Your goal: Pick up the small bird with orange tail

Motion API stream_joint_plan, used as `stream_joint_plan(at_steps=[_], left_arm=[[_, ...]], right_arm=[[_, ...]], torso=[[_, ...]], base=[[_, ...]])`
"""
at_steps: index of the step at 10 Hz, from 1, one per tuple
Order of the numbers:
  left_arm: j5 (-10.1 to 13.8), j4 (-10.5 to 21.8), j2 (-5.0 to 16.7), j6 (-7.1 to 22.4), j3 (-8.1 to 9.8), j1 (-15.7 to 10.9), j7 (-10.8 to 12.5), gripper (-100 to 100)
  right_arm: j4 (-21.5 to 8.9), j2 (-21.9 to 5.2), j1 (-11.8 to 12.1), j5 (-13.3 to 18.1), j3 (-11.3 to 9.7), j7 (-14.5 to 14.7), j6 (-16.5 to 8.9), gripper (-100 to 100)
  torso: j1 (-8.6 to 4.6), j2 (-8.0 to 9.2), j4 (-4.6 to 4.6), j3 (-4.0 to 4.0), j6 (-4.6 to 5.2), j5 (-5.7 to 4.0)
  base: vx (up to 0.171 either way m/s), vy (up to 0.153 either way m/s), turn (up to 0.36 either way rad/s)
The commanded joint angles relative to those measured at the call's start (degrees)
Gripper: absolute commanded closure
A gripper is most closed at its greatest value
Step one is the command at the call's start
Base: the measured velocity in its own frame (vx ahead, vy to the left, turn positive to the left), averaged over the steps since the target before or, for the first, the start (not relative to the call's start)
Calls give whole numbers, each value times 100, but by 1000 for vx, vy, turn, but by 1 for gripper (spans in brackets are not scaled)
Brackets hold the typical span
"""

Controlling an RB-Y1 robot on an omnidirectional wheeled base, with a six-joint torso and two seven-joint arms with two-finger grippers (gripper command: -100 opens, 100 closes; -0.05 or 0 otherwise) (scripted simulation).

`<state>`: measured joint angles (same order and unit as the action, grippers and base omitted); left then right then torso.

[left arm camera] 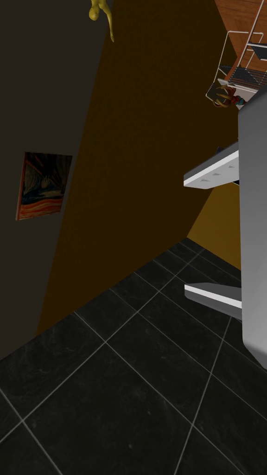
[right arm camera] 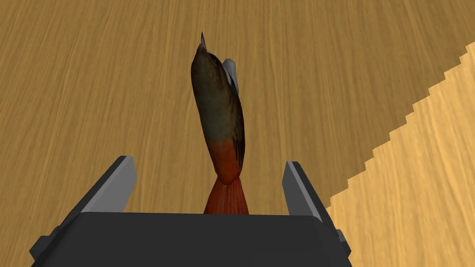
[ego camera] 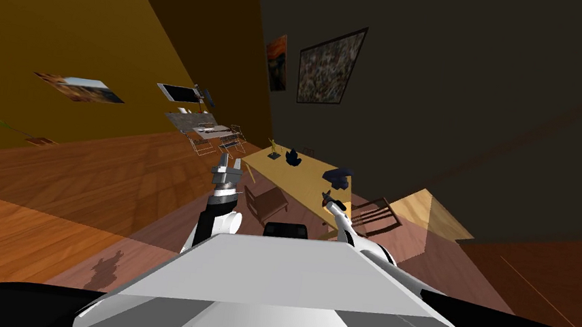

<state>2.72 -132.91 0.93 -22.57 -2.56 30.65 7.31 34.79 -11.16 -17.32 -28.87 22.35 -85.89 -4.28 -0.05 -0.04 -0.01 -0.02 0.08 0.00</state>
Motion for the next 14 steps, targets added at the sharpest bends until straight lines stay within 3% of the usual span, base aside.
stream_joint_plan(at_steps=[1,2,4,5,7,8,10,11,13,14], left_arm=[[0,0,0,0,0,0,0,0],[0,0,0,0,0,0,0,0],[0,0,0,0,0,0,0,0],[0,0,0,0,0,0,0,0],[0,0,0,0,0,0,0,0],[0,0,0,0,0,0,0,0],[0,0,0,0,0,0,0,0],[0,0,0,0,0,0,0,0],[0,0,0,0,0,0,0,0],[0,0,0,0,0,0,0,0]], right_arm=[[0,0,0,0,0,0,0,0],[-17,84,-40,-288,251,286,49,-100],[-17,84,-40,-305,251,500,49,-100],[-34,171,-78,-577,506,710,96,-100],[-34,171,-78,-609,506,1000,96,-100],[-50,257,-116,-878,761,1181,143,-100],[-50,257,-116,-913,761,1499,143,-100],[-66,344,-155,-1186,1015,1665,190,-100],[-66,344,-155,-1217,1015,1981,190,-100],[-82,430,-193,-1495,1270,2144,237,-100]], torso=[[0,0,0,0,0,0],[4,3,1,2,0,1],[-8,8,2,5,0,-2],[-3,6,1,4,1,-1],[-5,8,2,5,0,-1],[-1,6,1,3,1,0],[-5,7,2,4,0,-1],[-1,6,1,4,1,0],[-6,8,2,5,1,-1],[-1,6,1,4,2,0]], base=[[0,0,0],[-10,-33,114],[-7,-32,33],[-15,-31,108],[-5,-25,33],[-9,-31,98],[-7,-26,35],[-12,-33,117],[-8,-26,28],[-13,-32,112]])
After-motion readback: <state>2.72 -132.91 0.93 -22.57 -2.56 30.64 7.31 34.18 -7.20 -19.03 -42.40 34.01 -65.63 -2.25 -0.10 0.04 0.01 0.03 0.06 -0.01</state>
